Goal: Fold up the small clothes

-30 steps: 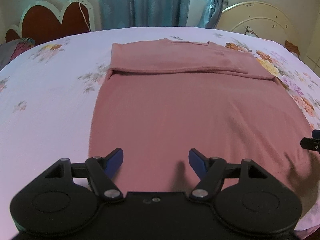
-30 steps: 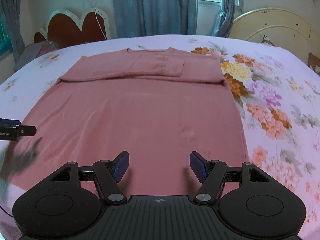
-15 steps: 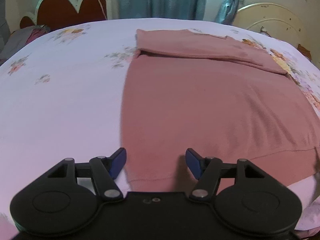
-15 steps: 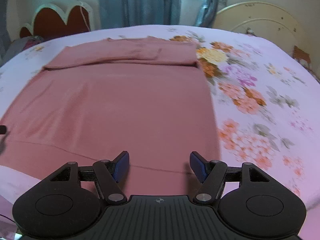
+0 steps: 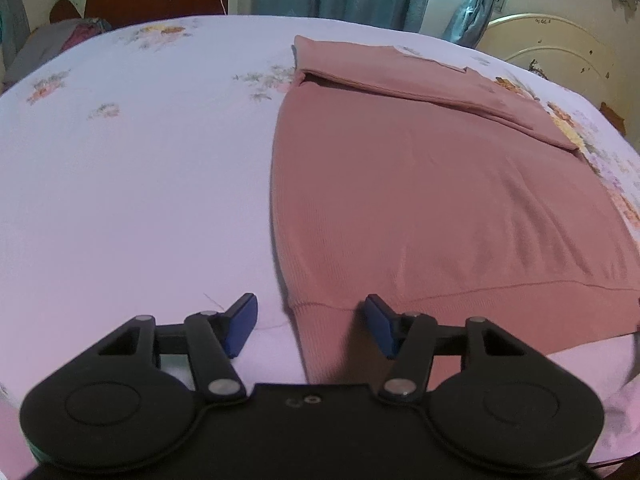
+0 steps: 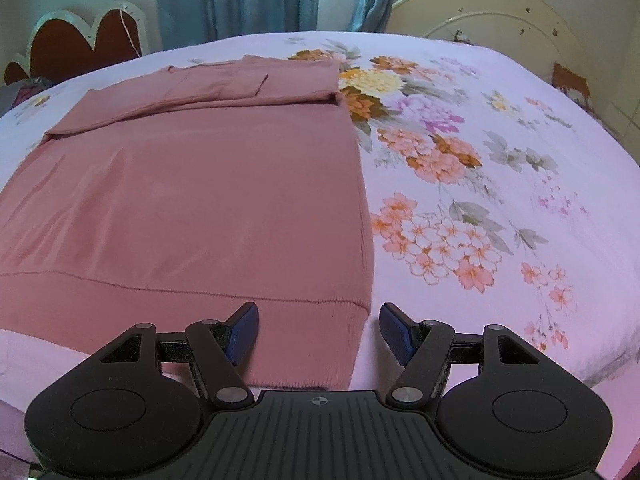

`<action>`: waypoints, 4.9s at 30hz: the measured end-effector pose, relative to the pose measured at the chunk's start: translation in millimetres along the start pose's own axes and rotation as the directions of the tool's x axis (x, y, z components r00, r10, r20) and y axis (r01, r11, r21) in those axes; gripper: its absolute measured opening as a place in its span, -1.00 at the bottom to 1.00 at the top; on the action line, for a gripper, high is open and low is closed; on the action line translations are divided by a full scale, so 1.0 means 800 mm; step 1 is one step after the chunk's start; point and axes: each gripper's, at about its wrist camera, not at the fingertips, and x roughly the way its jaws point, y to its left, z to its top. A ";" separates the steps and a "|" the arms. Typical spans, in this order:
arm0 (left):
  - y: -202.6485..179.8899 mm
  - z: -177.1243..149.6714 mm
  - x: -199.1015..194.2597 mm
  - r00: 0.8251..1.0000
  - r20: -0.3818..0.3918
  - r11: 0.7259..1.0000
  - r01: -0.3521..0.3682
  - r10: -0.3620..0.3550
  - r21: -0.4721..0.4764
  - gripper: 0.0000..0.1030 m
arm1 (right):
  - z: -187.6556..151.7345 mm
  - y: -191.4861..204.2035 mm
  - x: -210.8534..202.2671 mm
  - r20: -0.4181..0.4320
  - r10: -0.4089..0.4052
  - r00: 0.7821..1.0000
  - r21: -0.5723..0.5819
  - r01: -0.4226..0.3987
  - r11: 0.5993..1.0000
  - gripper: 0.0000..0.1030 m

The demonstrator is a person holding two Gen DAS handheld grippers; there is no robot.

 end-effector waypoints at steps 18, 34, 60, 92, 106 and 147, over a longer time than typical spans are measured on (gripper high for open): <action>0.000 -0.001 0.009 0.981 -0.055 0.980 0.181 -0.186 -0.082 -0.76 | -0.004 -0.008 0.000 -0.044 0.069 0.997 0.138 -0.063 0.988 -0.44; -0.003 0.063 -0.023 0.961 0.109 0.961 0.262 -0.253 -0.086 -0.90 | 0.059 -0.014 -0.033 0.070 0.159 0.985 0.200 -0.170 0.965 -0.80; -0.033 0.302 0.080 0.931 0.302 0.964 0.245 -0.203 -0.108 -0.91 | 0.329 -0.043 0.113 0.241 0.255 0.937 0.311 -0.323 0.894 -0.80; 0.003 0.412 0.256 0.987 0.152 0.999 0.052 -0.050 -0.009 -0.14 | 0.451 -0.059 0.334 0.168 0.261 0.951 0.281 -0.300 0.912 0.27; 0.009 0.396 0.247 0.971 0.193 0.990 0.132 -0.138 0.046 0.01 | 0.427 -0.040 0.347 0.105 0.277 0.955 0.088 -0.286 0.954 0.08; -0.036 0.397 0.321 0.970 0.225 0.989 -0.118 0.096 0.085 -0.84 | 0.430 -0.061 0.374 0.158 0.220 0.963 0.283 -0.257 0.924 -0.74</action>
